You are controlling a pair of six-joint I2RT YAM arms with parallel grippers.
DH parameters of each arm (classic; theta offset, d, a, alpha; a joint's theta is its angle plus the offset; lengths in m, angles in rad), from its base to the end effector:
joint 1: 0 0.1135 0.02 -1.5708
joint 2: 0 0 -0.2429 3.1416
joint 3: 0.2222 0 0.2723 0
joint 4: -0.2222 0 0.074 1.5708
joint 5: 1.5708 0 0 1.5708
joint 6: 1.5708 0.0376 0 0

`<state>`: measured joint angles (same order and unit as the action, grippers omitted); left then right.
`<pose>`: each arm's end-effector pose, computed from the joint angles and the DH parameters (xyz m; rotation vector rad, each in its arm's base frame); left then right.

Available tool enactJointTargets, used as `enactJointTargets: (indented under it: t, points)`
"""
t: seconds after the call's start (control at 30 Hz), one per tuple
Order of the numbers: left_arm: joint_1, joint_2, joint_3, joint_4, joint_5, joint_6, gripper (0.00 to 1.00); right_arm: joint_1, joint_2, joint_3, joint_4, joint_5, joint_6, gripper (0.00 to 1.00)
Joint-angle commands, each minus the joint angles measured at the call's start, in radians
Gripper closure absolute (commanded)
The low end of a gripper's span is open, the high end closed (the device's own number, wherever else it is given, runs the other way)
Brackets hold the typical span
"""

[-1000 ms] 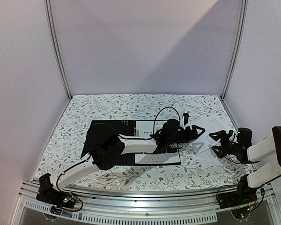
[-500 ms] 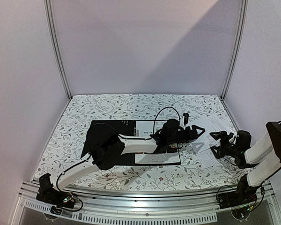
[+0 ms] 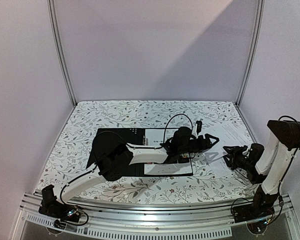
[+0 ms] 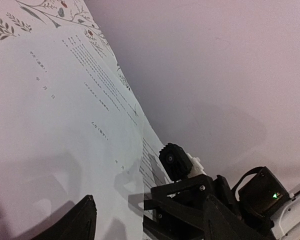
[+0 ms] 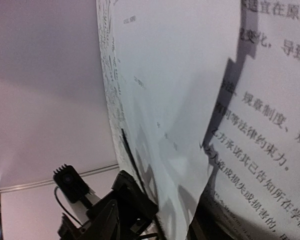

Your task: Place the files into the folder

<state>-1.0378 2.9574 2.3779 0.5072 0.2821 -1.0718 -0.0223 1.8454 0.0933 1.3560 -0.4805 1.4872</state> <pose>0.3079 -0.5425 0.0548 0.2279 1.9849 -1.7414 0.1964 0.0130 0.0338 1.2353 1.8327 1.3684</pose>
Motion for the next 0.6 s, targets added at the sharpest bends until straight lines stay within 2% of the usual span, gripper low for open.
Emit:
enactJointTargets:
  t: [0.0, 0.1, 0.17, 0.27, 0.4, 0.47, 0.57]
  points:
    - [-0.001, 0.058, -0.039, -0.163, 0.025, 0.027, 0.26, 0.011, 0.030, 0.009, 0.105, 0.029, -0.051, 0.73]
    - [-0.001, 0.046, -0.040, -0.176, 0.027, 0.051, 0.26, 0.011, 0.008, 0.036, 0.023, 0.042, -0.126, 0.91]
    - [-0.001, 0.031, -0.038, -0.190, 0.029, 0.074, 0.27, 0.011, -0.022, 0.064, -0.052, 0.047, -0.189, 0.99]
    - [0.015, -0.021, -0.038, -0.290, 0.018, 0.123, 0.26, 0.012, -0.088, 0.124, -0.181, 0.031, -0.267, 1.00]
    - [0.037, -0.216, -0.108, -0.438, -0.039, 0.303, 0.25, 0.011, -0.199, 0.234, -0.399, -0.001, -0.360, 1.00]
    - [0.046, -0.337, -0.187, -0.480, -0.086, 0.392, 0.22, 0.010, -0.286, 0.302, -0.555, -0.005, -0.473, 1.00]
    - [0.083, -0.463, -0.232, -0.629, -0.115, 0.471, 0.22, 0.011, -0.365, 0.416, -0.733, -0.035, -0.590, 1.00]
